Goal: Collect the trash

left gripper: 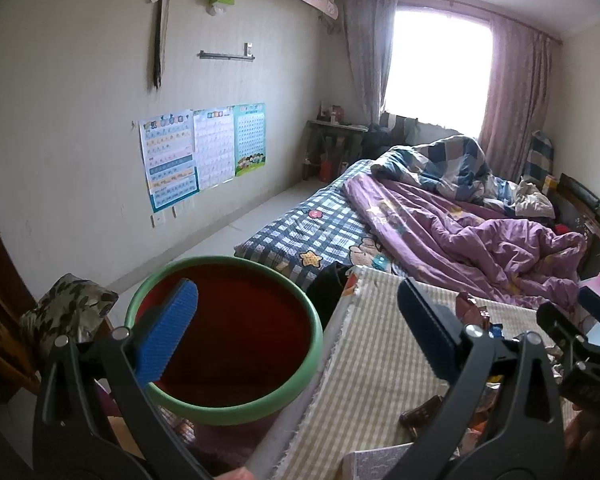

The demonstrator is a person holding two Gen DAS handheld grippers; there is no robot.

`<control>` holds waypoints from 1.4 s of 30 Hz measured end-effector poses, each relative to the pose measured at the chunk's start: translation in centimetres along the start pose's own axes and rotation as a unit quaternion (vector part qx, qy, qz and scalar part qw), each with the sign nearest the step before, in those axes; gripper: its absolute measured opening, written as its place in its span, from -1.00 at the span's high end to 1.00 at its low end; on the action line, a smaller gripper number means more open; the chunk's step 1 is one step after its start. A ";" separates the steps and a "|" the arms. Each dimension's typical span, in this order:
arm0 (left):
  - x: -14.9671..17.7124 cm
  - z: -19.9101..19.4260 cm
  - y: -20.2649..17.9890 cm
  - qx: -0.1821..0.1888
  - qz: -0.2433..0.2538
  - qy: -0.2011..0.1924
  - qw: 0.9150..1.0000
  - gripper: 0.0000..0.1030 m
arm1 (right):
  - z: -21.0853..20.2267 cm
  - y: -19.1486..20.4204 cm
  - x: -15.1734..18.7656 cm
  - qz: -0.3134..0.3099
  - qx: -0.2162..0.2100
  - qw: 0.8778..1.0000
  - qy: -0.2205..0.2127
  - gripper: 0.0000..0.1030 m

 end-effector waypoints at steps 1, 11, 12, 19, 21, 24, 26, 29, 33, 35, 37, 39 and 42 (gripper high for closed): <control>0.0 0.0 0.0 0.001 -0.001 0.001 1.000 -0.90 | 0.0 0.0 0.0 -0.001 0.001 1.000 -0.001 -0.87; 0.5 0.1 -0.1 0.001 -0.002 0.001 1.000 -0.90 | 0.2 0.2 0.3 -0.001 0.002 1.000 0.001 -0.87; 0.5 0.1 -0.1 0.002 -0.002 0.002 1.000 -0.90 | 0.2 0.2 0.3 0.000 0.002 1.000 0.001 -0.87; 0.9 0.3 -0.4 0.003 -0.003 0.009 1.000 -0.90 | -0.1 -0.1 0.4 0.001 0.002 1.000 0.003 -0.87; 1.1 0.3 -0.5 0.003 -0.003 0.012 1.000 -0.90 | 0.2 -0.3 0.7 0.002 0.003 1.000 0.003 -0.87; 1.1 0.3 -0.3 0.004 -0.005 0.015 1.000 -0.90 | 0.2 -0.6 0.9 0.003 0.005 1.000 0.004 -0.87; 1.1 0.2 -0.4 0.004 -0.005 0.013 1.000 -0.90 | 0.2 -0.6 0.8 0.002 0.004 1.000 0.003 -0.87; 0.9 0.2 -0.2 0.003 -0.006 0.014 1.000 -0.90 | 0.2 -0.7 1.0 0.002 0.004 1.000 0.002 -0.87; 1.0 0.3 0.0 0.004 -0.006 0.016 1.000 -0.90 | 0.3 -0.6 0.9 0.003 0.004 1.000 0.003 -0.87; 1.1 0.4 0.2 0.004 -0.007 0.018 1.000 -0.90 | 0.3 -0.7 1.0 0.003 0.005 1.000 0.004 -0.87; 1.1 0.4 0.5 0.005 -0.009 0.020 1.000 -0.90 | 0.2 -0.7 0.9 0.003 0.005 1.000 0.005 -0.87; 1.1 0.4 0.5 0.003 -0.009 0.021 1.000 -0.90 | 0.2 -0.6 0.9 0.003 0.005 1.000 0.005 -0.87; 1.0 0.3 0.6 0.003 -0.010 0.021 1.000 -0.90 | 0.3 -0.6 0.9 0.003 0.005 1.000 0.005 -0.87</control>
Point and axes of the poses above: each gripper's, at about its wrist camera, not at the fingertips, and z roughly the way its jaws point, y to its left, x to its underside, the point moved 9 cm from there along z, roughly the way its jaws point, and after that the axes turned 4 degrees about z, right-handed, at the moved point
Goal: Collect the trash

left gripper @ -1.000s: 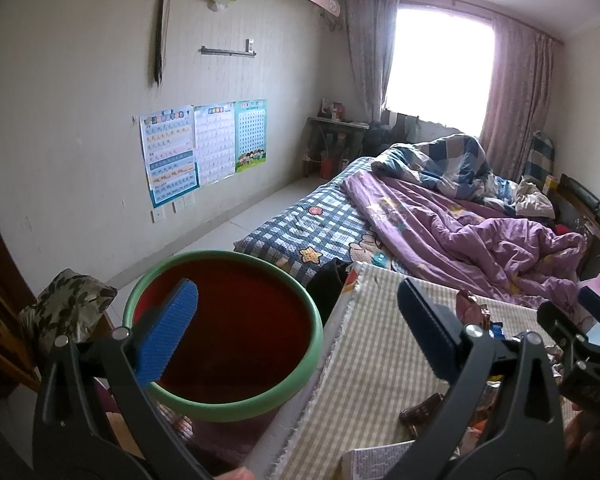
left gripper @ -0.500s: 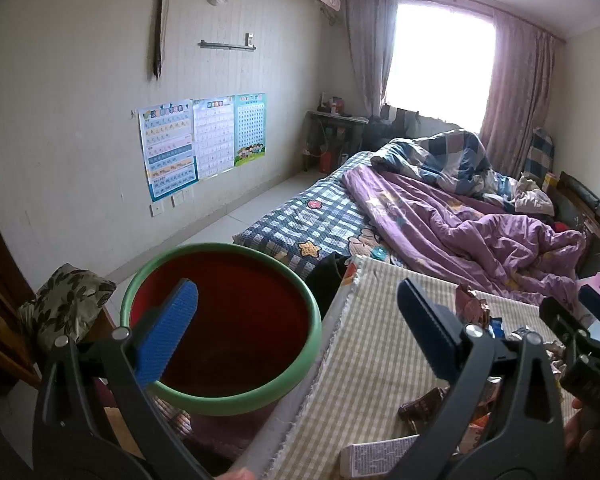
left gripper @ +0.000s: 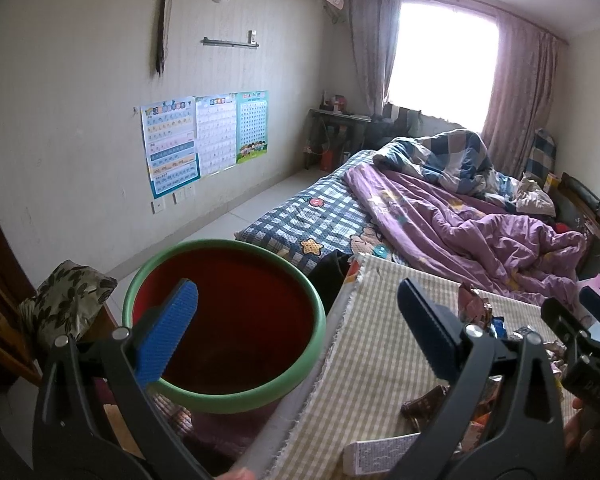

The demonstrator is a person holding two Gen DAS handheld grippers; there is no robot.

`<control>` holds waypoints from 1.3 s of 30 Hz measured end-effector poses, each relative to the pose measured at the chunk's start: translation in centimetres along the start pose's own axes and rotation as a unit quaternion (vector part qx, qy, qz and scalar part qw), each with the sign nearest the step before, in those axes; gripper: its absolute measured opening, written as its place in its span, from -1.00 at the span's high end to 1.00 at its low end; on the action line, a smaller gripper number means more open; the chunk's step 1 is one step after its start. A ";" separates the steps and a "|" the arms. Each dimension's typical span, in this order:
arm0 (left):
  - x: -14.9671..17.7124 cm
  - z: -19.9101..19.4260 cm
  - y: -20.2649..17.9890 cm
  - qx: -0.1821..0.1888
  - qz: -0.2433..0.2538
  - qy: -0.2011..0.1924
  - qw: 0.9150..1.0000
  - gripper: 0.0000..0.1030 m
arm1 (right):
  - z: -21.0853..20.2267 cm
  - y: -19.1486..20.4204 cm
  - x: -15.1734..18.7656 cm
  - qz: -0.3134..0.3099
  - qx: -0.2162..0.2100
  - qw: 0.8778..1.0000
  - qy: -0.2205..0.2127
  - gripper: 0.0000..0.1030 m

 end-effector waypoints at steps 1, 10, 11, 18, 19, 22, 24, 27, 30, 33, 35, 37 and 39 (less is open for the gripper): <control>0.0 0.0 0.0 0.000 0.001 0.000 1.000 -0.90 | 0.0 0.0 0.0 0.000 0.000 1.000 0.000 -0.87; 0.0 0.1 0.2 -0.001 0.001 0.002 1.000 -0.90 | 0.2 0.1 0.3 0.001 0.000 1.000 0.003 -0.87; 0.0 0.1 0.3 -0.002 0.001 0.002 1.000 -0.90 | 0.2 0.1 0.3 0.001 -0.001 1.000 0.002 -0.87; 0.1 0.1 0.3 0.000 0.001 0.003 1.000 -0.90 | 0.5 0.3 0.6 0.000 -0.001 1.000 0.004 -0.87; 0.1 0.1 0.3 -0.001 0.000 0.003 1.000 -0.90 | 0.5 0.3 0.6 0.000 -0.001 1.000 0.005 -0.87; 0.1 0.1 0.2 -0.001 0.001 0.003 1.000 -0.90 | 0.5 0.3 0.6 0.000 0.000 1.000 0.004 -0.87; 0.2 0.1 0.2 0.000 0.001 0.003 1.000 -0.90 | 0.5 0.2 0.6 0.000 -0.001 1.000 0.005 -0.87; 0.3 0.0 0.1 0.002 0.003 0.005 1.000 -0.90 | 0.5 0.2 0.6 0.000 -0.001 1.000 0.005 -0.87; 0.5 0.1 -0.3 0.009 0.010 0.010 1.000 -0.90 | 0.5 0.2 0.7 0.001 0.000 1.000 0.007 -0.87; 1.0 0.5 -0.9 0.019 0.017 0.024 0.999 -0.90 | 1.2 0.7 1.8 0.001 0.000 1.000 0.010 -0.87; 1.6 0.9 -1.5 0.030 0.027 0.035 0.999 -0.90 | 1.3 0.7 2.1 0.000 0.001 1.000 0.013 -0.87; 2.2 1.2 -2.2 0.043 0.051 0.044 0.997 -0.90 | 1.3 0.6 2.6 -0.003 0.001 1.000 0.017 -0.87; 3.3 1.6 -3.0 0.048 0.088 0.055 0.993 -0.90 | 1.4 0.4 3.1 -0.006 0.002 1.000 0.023 -0.87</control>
Point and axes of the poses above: each gripper's, at about its wrist camera, not at the fingertips, and z roughly the way its jaws point, y to its left, x to its underside, the point moved 9 cm from there along z, roughly the way its jaws point, and after that the axes turned 4 degrees about z, right-handed, at the moved point
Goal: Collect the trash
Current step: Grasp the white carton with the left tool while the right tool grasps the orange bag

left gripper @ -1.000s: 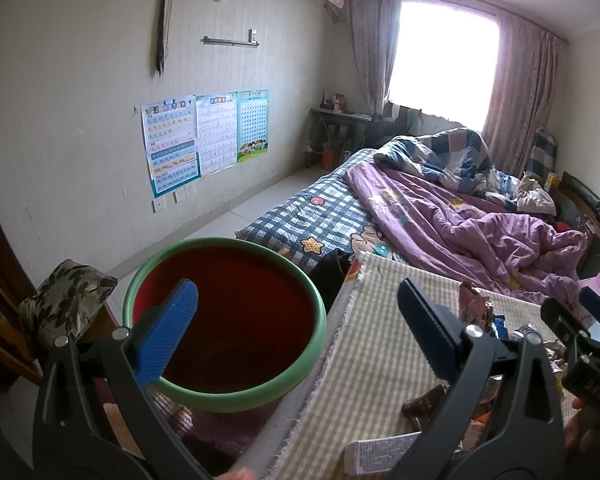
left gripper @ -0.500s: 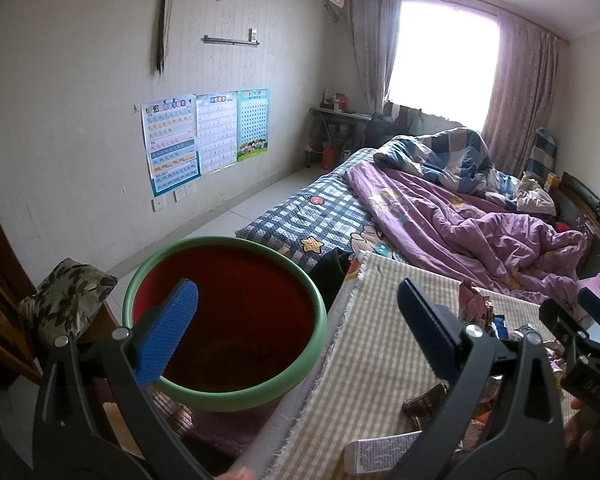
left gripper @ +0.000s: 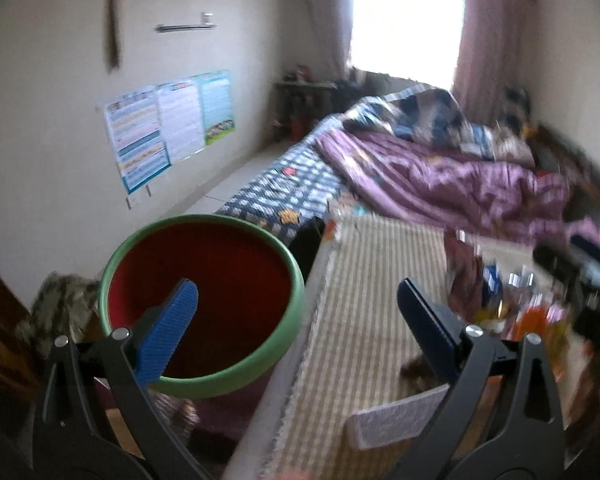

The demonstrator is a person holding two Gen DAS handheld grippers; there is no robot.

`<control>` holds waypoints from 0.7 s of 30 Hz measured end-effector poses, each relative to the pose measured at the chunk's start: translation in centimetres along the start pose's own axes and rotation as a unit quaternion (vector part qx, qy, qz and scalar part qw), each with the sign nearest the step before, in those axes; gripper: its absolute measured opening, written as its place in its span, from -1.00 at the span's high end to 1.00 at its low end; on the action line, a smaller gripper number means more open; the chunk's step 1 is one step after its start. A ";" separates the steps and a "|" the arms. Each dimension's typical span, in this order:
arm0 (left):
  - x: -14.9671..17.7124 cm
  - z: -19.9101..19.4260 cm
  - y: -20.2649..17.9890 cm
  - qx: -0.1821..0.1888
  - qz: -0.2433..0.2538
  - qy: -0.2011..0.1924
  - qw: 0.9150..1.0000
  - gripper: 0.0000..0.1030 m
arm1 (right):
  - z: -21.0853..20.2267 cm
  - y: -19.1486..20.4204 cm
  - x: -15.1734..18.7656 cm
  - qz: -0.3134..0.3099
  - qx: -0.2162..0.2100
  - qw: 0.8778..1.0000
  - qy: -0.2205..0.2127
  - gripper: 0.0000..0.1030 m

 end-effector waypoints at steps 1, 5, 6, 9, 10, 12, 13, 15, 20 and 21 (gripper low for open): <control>0.6 0.3 -0.7 0.011 0.020 0.008 1.000 -0.90 | 0.0 -0.2 0.3 -0.001 0.000 1.000 0.005 -0.86; 3.7 1.6 -3.3 0.056 0.072 0.044 0.995 -0.90 | 0.3 -1.2 1.0 -0.001 -0.007 1.000 0.025 -0.87; 4.7 1.9 -4.1 0.073 0.083 0.053 0.992 -0.90 | 0.3 -1.4 1.3 -0.003 -0.011 0.999 0.031 -0.87; 6.5 3.0 -6.1 0.108 0.114 0.085 0.984 -0.90 | 0.6 -2.4 1.9 -0.006 -0.020 0.998 0.054 -0.87; 7.0 3.1 -6.7 0.118 0.122 0.091 0.981 -0.90 | 0.6 -2.9 2.0 -0.005 -0.021 0.998 0.061 -0.87; 8.0 3.4 -7.9 0.133 0.146 0.100 0.975 -0.90 | 0.7 -3.7 2.3 -0.005 -0.024 0.997 0.075 -0.87; 8.4 3.4 -8.3 0.139 0.153 0.102 0.973 -0.90 | 0.7 -4.1 2.6 -0.006 -0.021 0.996 0.081 -0.86; 9.2 3.6 -9.5 0.155 0.173 0.108 0.967 -0.90 | 0.7 -4.9 3.1 -0.005 -0.016 0.996 0.090 -0.87; 10.0 4.4 -11.2 0.194 0.194 0.126 0.953 -0.90 | 1.0 -6.1 4.2 0.021 -0.024 0.993 0.116 -0.86; 10.1 4.5 -11.5 0.203 0.195 0.131 0.951 -0.90 | 1.0 -6.2 4.4 0.026 -0.026 0.992 0.121 -0.86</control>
Point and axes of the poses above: each gripper's, at about its wrist camera, not at the fingertips, and z roughly the way its jaws point, y to its left, x to its underside, the point moved 9 cm from there along z, roughly the way its jaws point, and after that the axes turned 4 degrees about z, right-handed, at the moved point
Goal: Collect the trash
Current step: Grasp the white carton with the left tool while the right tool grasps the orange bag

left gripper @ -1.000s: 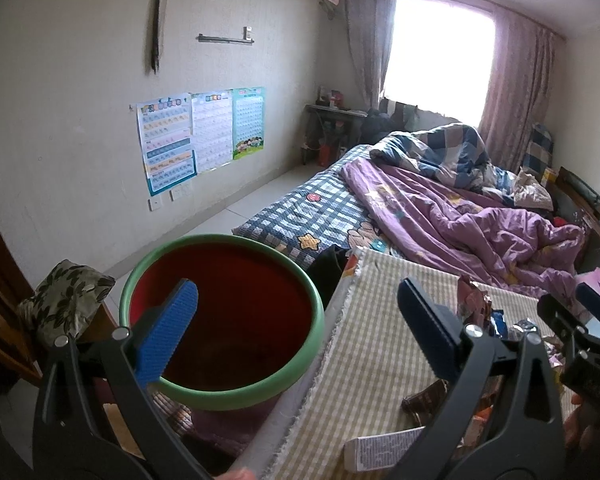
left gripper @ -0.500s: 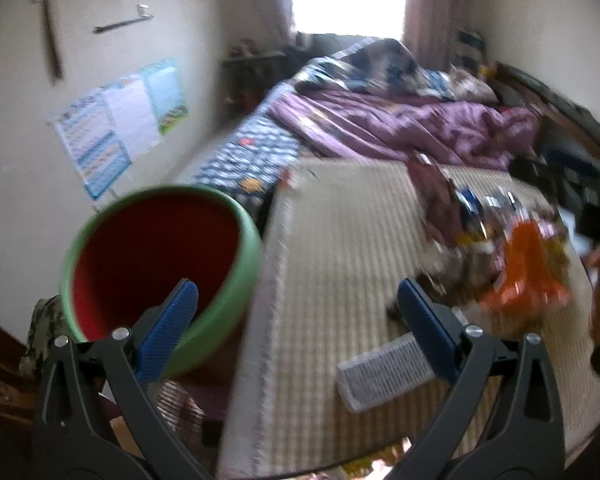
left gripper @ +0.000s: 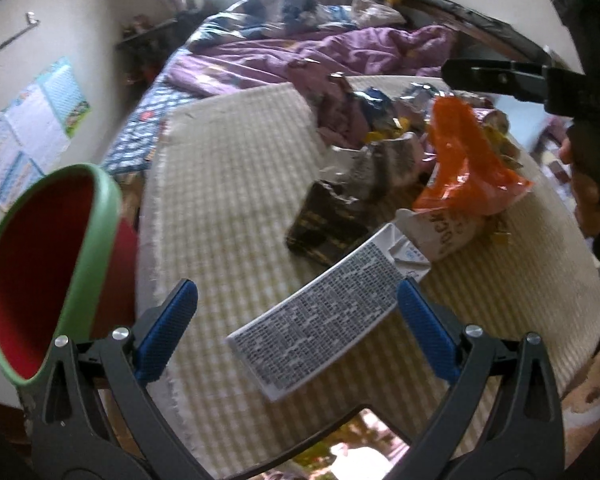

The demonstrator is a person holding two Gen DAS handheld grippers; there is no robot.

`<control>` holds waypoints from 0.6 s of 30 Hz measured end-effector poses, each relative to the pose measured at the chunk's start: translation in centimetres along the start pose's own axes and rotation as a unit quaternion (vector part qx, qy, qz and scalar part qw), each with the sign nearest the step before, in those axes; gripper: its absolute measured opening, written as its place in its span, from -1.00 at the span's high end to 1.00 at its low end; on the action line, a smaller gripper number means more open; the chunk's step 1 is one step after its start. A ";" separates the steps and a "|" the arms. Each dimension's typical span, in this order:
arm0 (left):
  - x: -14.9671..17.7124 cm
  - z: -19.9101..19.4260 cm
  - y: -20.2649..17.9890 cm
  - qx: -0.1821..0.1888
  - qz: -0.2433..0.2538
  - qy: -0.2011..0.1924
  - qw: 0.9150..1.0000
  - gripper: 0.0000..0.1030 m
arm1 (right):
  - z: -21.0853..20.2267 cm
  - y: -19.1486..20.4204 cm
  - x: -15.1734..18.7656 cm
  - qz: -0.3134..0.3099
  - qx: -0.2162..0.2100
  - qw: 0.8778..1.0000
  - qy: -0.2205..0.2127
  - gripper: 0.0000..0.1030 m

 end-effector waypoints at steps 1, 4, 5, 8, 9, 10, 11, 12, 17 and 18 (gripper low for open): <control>-0.1 0.1 -0.3 0.008 0.002 0.004 1.000 -0.90 | 0.1 -0.2 0.0 0.003 -0.002 1.000 0.004 -0.86; 0.1 0.5 -1.0 0.017 0.022 0.015 1.000 -0.90 | 0.1 -0.3 0.1 0.005 -0.004 1.000 0.011 -0.86; 0.2 0.5 -1.1 0.017 0.027 0.019 0.999 -0.90 | 0.2 -0.3 0.2 0.004 -0.004 1.000 0.011 -0.86; 0.8 1.3 -1.6 0.034 0.027 0.034 0.998 -0.90 | 0.4 -0.4 0.3 0.005 -0.005 1.000 0.012 -0.86; 1.0 1.3 -1.7 0.036 0.026 0.035 0.998 -0.90 | 0.4 -0.4 0.3 0.006 -0.006 1.000 0.014 -0.86; 1.1 1.3 -1.7 0.037 0.026 0.037 0.998 -0.90 | 0.6 -0.4 0.4 0.006 -0.006 1.000 0.016 -0.86; 1.0 1.4 -1.7 0.038 0.024 0.038 0.998 -0.89 | 0.7 -0.4 0.4 0.006 -0.007 1.000 0.017 -0.86; 1.0 1.4 -1.9 0.044 0.021 0.039 0.998 -0.83 | 0.7 -0.3 0.5 0.005 -0.007 1.000 0.017 -0.86; 0.7 1.5 -2.1 0.054 0.004 0.037 0.998 -0.24 | 0.6 -0.5 0.7 -0.001 -0.003 1.000 0.018 -0.86; 0.8 1.4 -2.0 0.063 -0.007 0.039 0.997 -0.08 | 0.7 -0.5 0.8 0.000 -0.003 1.000 0.018 -0.86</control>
Point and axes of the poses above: each gripper's, at about its wrist camera, not at the fingertips, and z roughly the way its jaws point, y to its left, x to its underside, the point moved 9 cm from there along z, roughly the way its jaws point, and after that the axes turned 4 degrees about z, right-handed, at the moved point
